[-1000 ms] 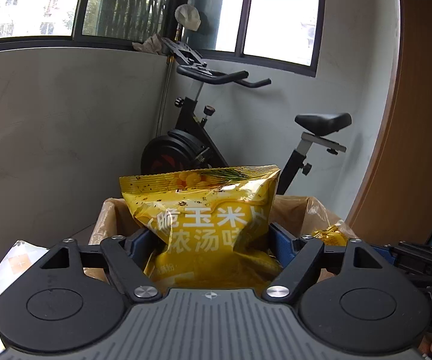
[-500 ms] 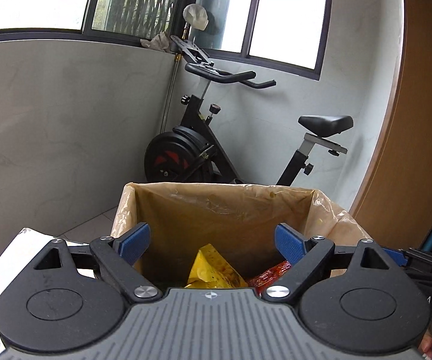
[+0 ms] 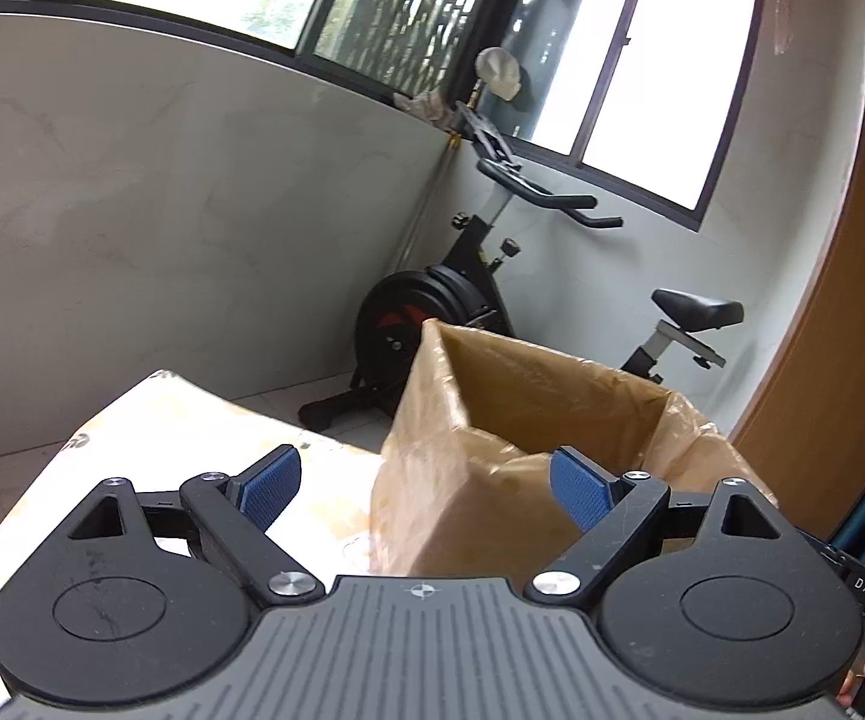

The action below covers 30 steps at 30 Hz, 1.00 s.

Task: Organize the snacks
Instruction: 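Move left tool to a gold foil packet while right tool reaches a white-blue packet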

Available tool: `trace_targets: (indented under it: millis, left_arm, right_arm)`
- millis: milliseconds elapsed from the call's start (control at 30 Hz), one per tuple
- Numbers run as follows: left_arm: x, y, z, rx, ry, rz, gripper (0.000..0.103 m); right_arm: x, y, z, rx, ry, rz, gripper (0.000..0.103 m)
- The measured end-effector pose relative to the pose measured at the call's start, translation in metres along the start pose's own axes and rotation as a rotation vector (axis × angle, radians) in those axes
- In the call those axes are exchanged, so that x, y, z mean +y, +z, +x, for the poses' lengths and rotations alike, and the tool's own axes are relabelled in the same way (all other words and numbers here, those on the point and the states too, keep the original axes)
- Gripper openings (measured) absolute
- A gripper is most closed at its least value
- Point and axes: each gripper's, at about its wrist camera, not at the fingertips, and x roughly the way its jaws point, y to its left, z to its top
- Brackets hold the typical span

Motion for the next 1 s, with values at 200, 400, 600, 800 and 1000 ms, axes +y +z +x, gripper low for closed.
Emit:
trace_targets:
  millis: [200,400,600,800,1000]
  left_arm:
    - [0.019,-0.043,-0.014,0.030,0.129,0.028,0.090]
    - [0.026,-0.075,-0.012,0.076,0.202,-0.001,0.088]
    - [0.026,-0.101,-0.012,0.137,0.234,-0.044,0.085]
    - [0.031,-0.116,-0.009,0.195,0.239,-0.086,0.083]
    - [0.029,-0.123,-0.011,0.206,0.237,-0.082,0.082]
  right_arm:
    - [0.014,-0.047,0.007,0.124,0.000,-0.036,0.047]
    - [0.039,-0.088,0.018,0.238,0.054,-0.069,0.050]
    - [0.055,-0.105,0.027,0.302,0.076,-0.119,0.075]
    - [0.065,-0.116,0.035,0.345,0.083,-0.170,0.075]
    - [0.063,-0.121,0.035,0.340,0.048,-0.179,0.071]
